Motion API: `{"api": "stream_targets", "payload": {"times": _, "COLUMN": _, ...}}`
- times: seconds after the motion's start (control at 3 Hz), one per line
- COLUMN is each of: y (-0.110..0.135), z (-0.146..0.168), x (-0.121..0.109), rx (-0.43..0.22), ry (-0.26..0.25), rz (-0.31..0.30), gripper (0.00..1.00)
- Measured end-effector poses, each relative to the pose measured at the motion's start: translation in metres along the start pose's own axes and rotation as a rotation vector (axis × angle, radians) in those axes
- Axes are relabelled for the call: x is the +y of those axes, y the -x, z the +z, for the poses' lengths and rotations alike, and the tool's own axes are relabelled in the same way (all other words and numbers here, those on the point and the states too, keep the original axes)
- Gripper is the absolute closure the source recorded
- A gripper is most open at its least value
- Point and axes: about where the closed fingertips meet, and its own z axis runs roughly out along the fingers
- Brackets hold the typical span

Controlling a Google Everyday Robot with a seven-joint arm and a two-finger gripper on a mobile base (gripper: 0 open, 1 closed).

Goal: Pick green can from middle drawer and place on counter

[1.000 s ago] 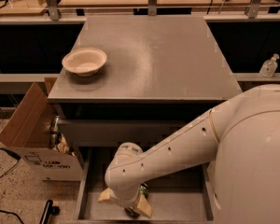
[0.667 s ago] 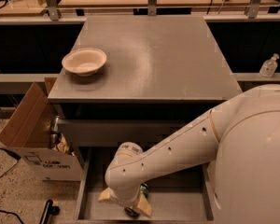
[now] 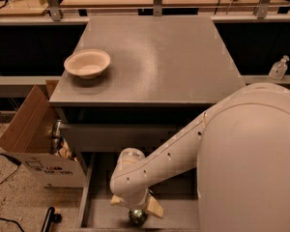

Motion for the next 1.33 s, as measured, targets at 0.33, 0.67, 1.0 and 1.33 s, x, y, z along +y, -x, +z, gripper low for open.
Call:
{"api": "stream_targets", "payload": {"times": 0.33, "y": -0.027, "z": 0.026, "x": 0.013, "rx": 0.008, "ry": -0.014, "rz": 0.007, "gripper": 0.00}}
{"api": "stream_targets", "payload": {"times": 0.67, "y": -0.050, "z": 0.055, "x": 0.020, "rx": -0.006, "ry": -0.067, "rz": 0.007, "gripper": 0.00}}
{"api": "stream_targets", "payload": {"times": 1.0, "y": -0.060, "z": 0.064, "x": 0.020, "rx": -0.004, "ry": -0.082, "rz": 0.008, "gripper": 0.00}}
{"api": "stream_targets", "payload": {"times": 1.33, "y": -0.070, "z": 0.077, "x": 0.018, "rx": -0.021, "ry": -0.069, "rz": 0.016, "gripper": 0.18}}
